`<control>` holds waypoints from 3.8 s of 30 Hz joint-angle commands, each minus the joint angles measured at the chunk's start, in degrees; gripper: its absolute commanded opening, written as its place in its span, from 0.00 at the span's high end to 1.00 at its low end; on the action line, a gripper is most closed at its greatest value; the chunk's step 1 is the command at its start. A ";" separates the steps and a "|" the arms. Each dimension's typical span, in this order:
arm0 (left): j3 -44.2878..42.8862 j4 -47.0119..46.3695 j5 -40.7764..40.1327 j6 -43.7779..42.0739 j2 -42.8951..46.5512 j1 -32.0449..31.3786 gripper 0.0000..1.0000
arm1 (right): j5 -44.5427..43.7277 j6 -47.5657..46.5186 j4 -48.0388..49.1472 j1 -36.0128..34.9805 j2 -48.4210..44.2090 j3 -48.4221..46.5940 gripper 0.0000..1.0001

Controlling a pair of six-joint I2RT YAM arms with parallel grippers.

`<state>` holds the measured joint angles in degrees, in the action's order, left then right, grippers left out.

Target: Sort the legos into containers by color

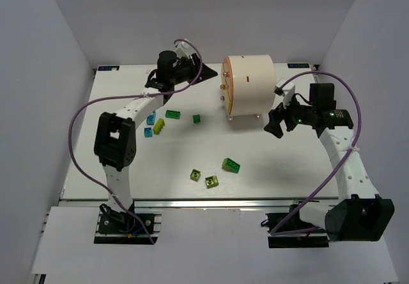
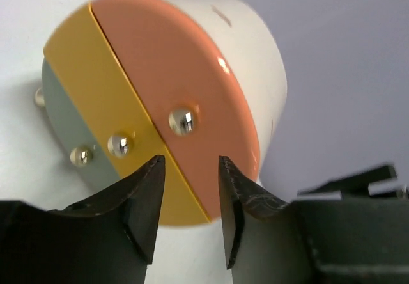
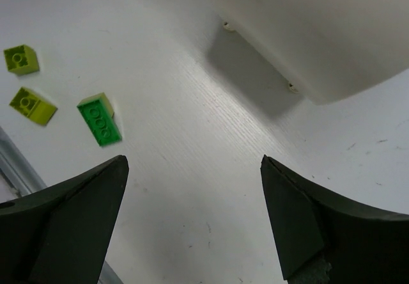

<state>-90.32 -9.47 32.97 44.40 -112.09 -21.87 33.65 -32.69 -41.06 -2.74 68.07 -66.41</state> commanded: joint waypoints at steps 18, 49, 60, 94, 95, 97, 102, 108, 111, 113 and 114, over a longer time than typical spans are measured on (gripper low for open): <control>-13.56 -8.63 5.61 11.49 -14.46 0.07 0.38 | 13.29 -4.05 -0.43 -0.51 -0.05 4.97 0.29; -10.49 -15.04 10.18 18.00 -15.44 -0.81 0.75 | 14.43 -6.69 -0.07 -0.33 -0.31 7.52 0.43; -3.99 -16.98 8.08 18.44 -9.47 3.14 0.79 | 14.43 -7.39 -0.34 -0.25 -0.57 7.79 0.45; 9.98 15.71 -14.92 -4.40 17.13 10.79 0.19 | 13.12 -28.93 -0.70 -14.04 1.88 18.07 0.25; 11.64 15.89 -16.08 -4.76 19.35 10.79 0.24 | 12.24 -27.79 1.75 -14.91 3.11 18.25 0.24; 17.62 15.54 -17.85 -5.29 26.09 10.79 0.30 | 7.78 -23.23 4.92 -18.43 5.04 19.04 0.24; 30.36 13.27 -19.61 -2.58 38.34 10.79 0.60 | -0.06 -18.12 14.59 -24.50 8.56 20.44 0.19; 43.82 12.28 -18.99 -0.02 51.42 10.09 0.29 | -5.43 -14.08 16.97 -28.10 15.68 19.13 0.18; 47.69 14.47 -19.69 -0.02 56.26 10.09 0.25 | -7.89 -11.79 17.59 -29.33 19.54 17.37 0.16; 48.92 15.88 -20.57 -0.37 58.21 10.09 0.25 | -8.86 -10.65 18.38 -30.13 20.17 17.02 0.16; 49.19 17.11 -21.10 -0.37 59.52 10.09 0.25 | -9.12 -10.64 18.64 -30.65 20.34 17.10 0.16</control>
<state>-41.54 5.67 14.00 44.01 -56.77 -11.53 27.05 -45.71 -25.19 -32.27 88.36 -46.98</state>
